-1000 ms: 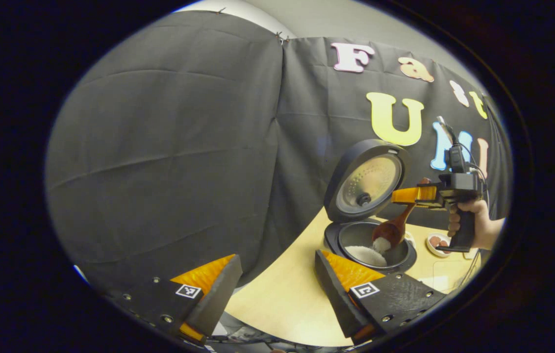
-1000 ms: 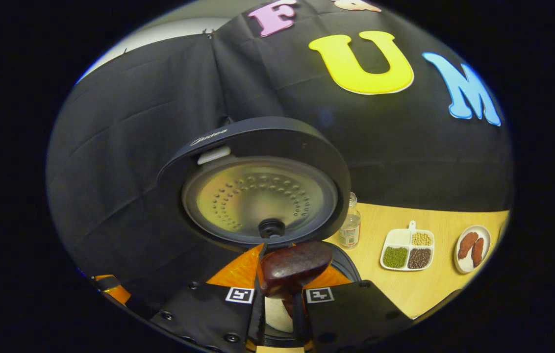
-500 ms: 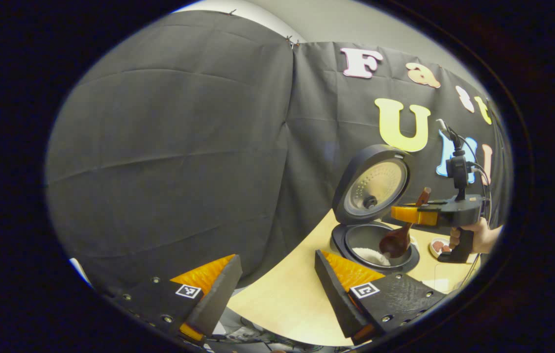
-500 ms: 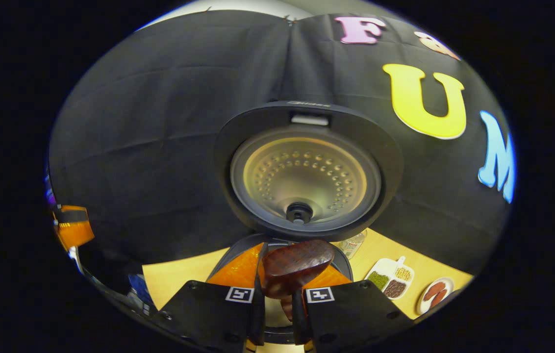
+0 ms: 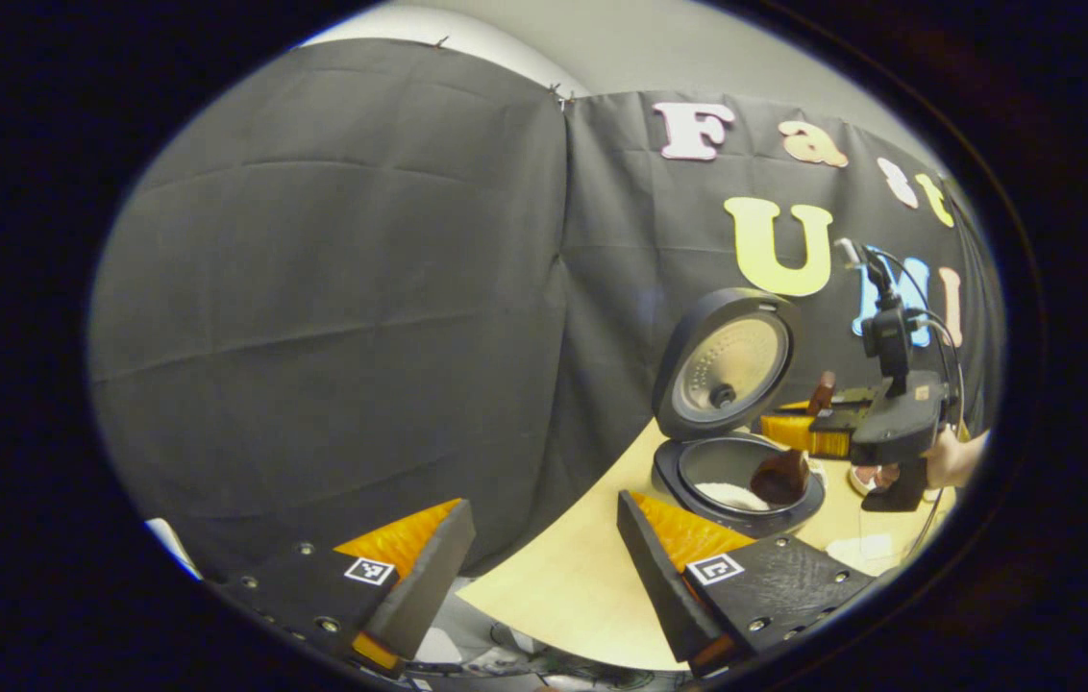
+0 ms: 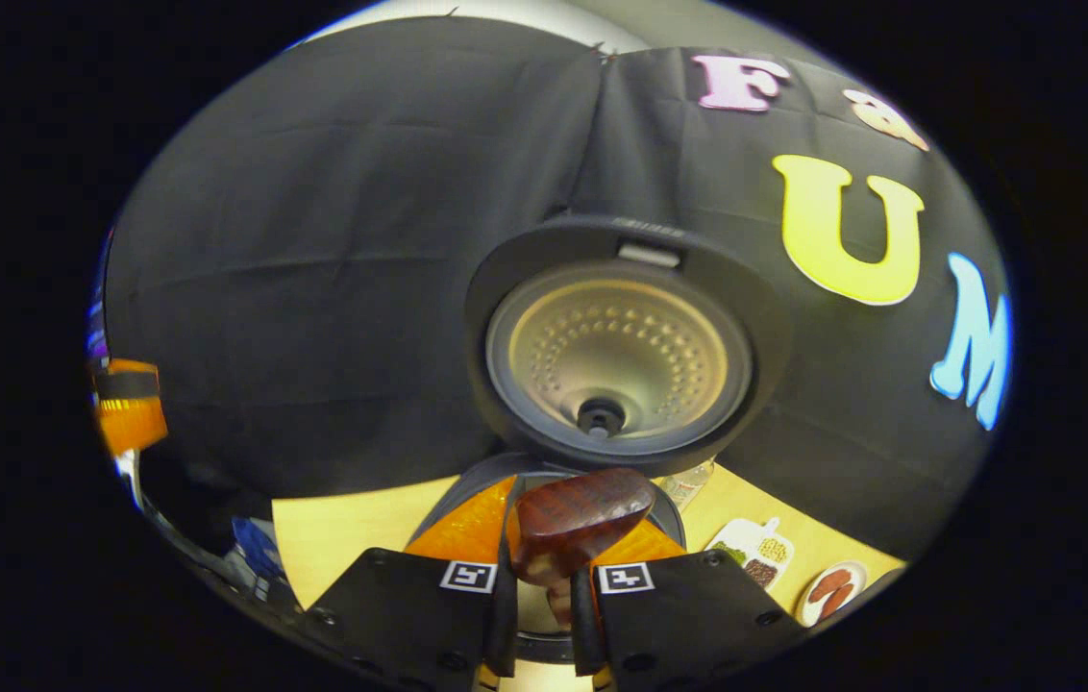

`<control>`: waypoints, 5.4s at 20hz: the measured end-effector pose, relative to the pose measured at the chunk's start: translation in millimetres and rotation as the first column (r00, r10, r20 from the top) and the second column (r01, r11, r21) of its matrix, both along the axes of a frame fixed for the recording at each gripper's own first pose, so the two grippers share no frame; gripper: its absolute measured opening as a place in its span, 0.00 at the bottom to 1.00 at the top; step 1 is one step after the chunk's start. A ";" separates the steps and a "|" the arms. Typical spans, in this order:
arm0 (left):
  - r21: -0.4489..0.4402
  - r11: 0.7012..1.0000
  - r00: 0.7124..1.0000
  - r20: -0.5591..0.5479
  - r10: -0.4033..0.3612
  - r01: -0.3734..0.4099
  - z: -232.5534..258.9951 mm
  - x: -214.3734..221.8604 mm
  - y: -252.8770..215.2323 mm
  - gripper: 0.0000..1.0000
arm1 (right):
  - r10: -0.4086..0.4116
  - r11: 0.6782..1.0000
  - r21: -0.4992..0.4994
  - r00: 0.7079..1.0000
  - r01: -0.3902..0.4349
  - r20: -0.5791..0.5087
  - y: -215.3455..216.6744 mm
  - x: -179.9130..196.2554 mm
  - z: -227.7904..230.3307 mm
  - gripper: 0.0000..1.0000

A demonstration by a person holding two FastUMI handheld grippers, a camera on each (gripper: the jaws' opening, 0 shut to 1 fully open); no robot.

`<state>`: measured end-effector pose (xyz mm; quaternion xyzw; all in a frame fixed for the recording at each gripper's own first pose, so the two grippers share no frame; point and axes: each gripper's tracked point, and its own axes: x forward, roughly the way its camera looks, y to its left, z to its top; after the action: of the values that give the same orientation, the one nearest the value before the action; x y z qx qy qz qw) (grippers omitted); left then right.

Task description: Close the left gripper, press the button to open the rice cooker; take a wooden spoon from the chopstick holder with the right hand, scoop a spoonful of rice and pour it into the rice cooker, then put the wooden spoon back into the chopstick holder.

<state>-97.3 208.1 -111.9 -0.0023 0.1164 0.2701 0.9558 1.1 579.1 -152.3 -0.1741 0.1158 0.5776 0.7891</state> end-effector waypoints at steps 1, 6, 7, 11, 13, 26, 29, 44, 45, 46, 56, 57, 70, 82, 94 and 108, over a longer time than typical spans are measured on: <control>-0.001 1.000 1.000 0.000 -0.012 0.012 0.1 2.6 -4.7 0.92 | -0.018 1.000 0.023 0.999 0.019 -0.041 -1.1 2.5 9.0 0.24; 0.009 0.995 0.995 -0.003 -0.098 0.098 3.3 24.2 -42.1 0.93 | -0.118 0.976 0.160 0.975 0.149 -0.191 -37.4 31.1 69.4 0.24; 0.008 0.993 0.993 -0.001 -0.120 0.120 4.8 29.8 -52.2 0.93 | -0.140 0.967 0.184 0.969 0.178 -0.206 -48.5 37.3 80.4 0.24; 0.021 0.978 0.978 -0.005 -0.207 0.208 9.2 52.0 -93.3 0.93 | -0.248 0.898 0.284 0.920 0.336 -0.303 -115.6 76.9 113.8 0.24; 0.036 0.968 0.968 -0.017 -0.250 0.250 10.4 64.5 -115.6 0.93 | -0.299 0.846 0.304 0.861 0.439 -0.412 -157.0 101.6 119.8 0.24; 0.001 0.848 0.847 -0.033 -0.530 0.531 13.0 137.1 -273.7 0.93 | -0.601 0.342 0.211 0.385 0.916 -0.700 -475.4 176.8 67.2 0.24; 0.001 0.817 0.816 -0.047 -0.576 0.576 11.5 150.8 -299.5 0.94 | -0.659 0.265 0.186 0.318 0.946 -0.681 -523.4 175.3 49.2 0.24; -0.069 0.868 0.866 -0.065 -0.496 0.492 23.8 176.9 -308.7 0.94 | -0.742 0.175 -0.047 0.100 0.983 -0.663 -589.5 187.6 -73.8 0.25; -0.071 0.875 0.873 -0.064 -0.483 0.479 26.6 176.7 -305.3 0.94 | -0.751 0.184 -0.060 0.101 0.981 -0.653 -585.9 190.8 -81.0 0.27; -0.070 0.881 0.880 -0.056 -0.471 0.468 31.1 176.2 -302.3 0.94 | -0.758 0.190 -0.068 0.102 0.979 -0.644 -583.9 192.5 -86.2 0.23; 0.002 0.950 0.949 0.051 -0.311 0.312 94.1 203.7 -203.0 0.92 | -0.807 0.197 -0.019 0.151 0.980 -0.570 -593.6 183.7 -63.8 0.75; -0.003 0.955 0.954 0.045 -0.295 0.296 100.3 209.6 -192.1 0.94 | -0.824 0.192 -0.015 0.153 0.981 -0.546 -598.9 176.2 -60.1 0.96; -0.006 0.977 0.977 0.037 -0.211 0.211 144.5 372.4 -86.8 0.92 | -0.928 0.288 0.180 0.320 0.941 -0.188 -600.4 100.0 48.9 0.98; -0.124 0.975 0.979 -0.062 -0.194 0.185 102.5 403.3 -96.5 0.99 | -0.912 0.332 0.166 0.361 0.929 -0.196 -583.2 86.9 57.5 0.98; -0.266 0.957 0.930 -0.310 -0.196 0.113 -34.6 284.0 -179.4 0.97 | -0.849 0.466 0.098 0.475 0.880 -0.230 -563.6 114.5 18.3 0.99; -0.243 0.969 0.881 -0.451 -0.142 0.032 -126.3 256.5 -194.6 0.99 | -0.833 0.505 0.018 0.493 0.863 -0.252 -614.5 127.5 -24.7 0.98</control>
<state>159.1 13.5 -238.2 -0.0422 0.3720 0.2040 0.9046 128.7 -35.3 -177.0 0.0243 0.2279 0.1356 0.9639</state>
